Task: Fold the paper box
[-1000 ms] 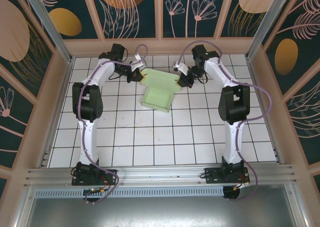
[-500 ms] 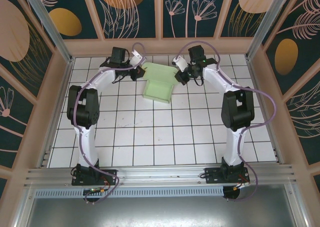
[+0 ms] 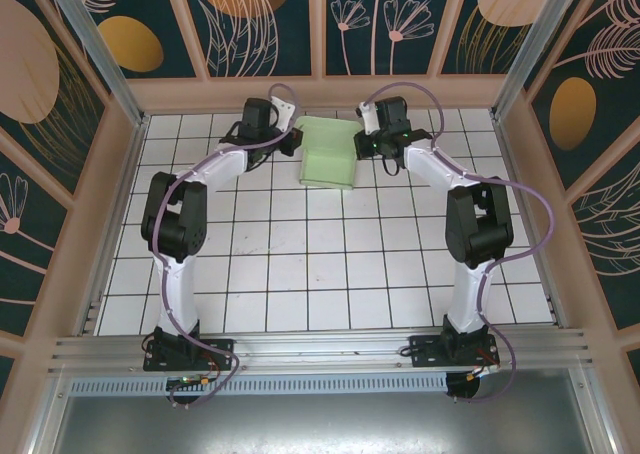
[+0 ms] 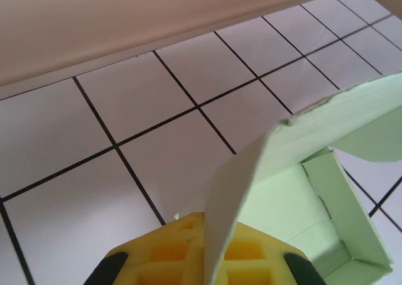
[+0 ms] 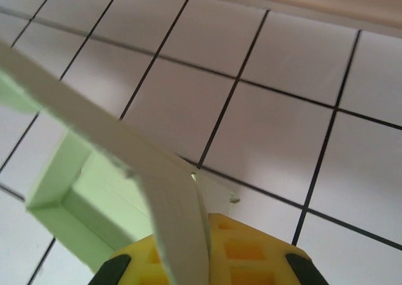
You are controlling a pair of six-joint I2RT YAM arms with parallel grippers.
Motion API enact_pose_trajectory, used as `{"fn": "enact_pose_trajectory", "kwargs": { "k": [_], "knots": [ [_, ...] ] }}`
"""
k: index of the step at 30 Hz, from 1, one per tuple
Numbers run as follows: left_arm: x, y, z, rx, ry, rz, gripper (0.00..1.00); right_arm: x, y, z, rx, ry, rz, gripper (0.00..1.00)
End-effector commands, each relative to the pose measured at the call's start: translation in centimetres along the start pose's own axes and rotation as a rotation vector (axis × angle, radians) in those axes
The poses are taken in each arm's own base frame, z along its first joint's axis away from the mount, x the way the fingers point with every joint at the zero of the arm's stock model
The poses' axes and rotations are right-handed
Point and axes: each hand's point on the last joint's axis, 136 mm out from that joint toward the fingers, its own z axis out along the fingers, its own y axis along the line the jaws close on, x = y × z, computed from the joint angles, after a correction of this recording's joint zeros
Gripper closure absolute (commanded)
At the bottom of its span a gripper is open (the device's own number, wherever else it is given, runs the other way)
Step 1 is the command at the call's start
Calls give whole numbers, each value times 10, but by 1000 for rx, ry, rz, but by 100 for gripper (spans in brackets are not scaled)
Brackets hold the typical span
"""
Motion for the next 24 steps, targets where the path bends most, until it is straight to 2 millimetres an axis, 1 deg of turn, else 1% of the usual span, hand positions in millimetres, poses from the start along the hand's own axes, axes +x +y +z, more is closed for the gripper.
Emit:
{"fn": "enact_pose_trajectory", "kwargs": {
  "k": [1, 5, 8, 11, 12, 17, 21, 24],
  "knots": [
    [-23, 0, -11, -49, -100, -138, 100, -41, -5, -8, 53, -162, 133, 100],
    [-22, 2, -4, -90, -124, -217, 100, -46, -16, 1, 106, -192, 191, 100],
    [-25, 6, 3, -133, -128, -281, 100, -43, -20, 7, 137, -224, 245, 100],
    [-24, 4, 16, -149, -103, -309, 100, -42, -16, 7, 154, -280, 276, 100],
    [-24, 0, 19, -153, -110, -305, 100, -42, -15, 7, 162, -294, 284, 100],
    [-21, -10, 21, -167, -150, -300, 100, -35, -14, 7, 204, -323, 305, 100],
    [-12, -18, 21, -156, -168, -303, 100, -28, -15, 9, 207, -334, 338, 100],
    [-6, -23, 19, -140, -187, -286, 100, -24, -11, 10, 190, -345, 339, 100]
  ]
}}
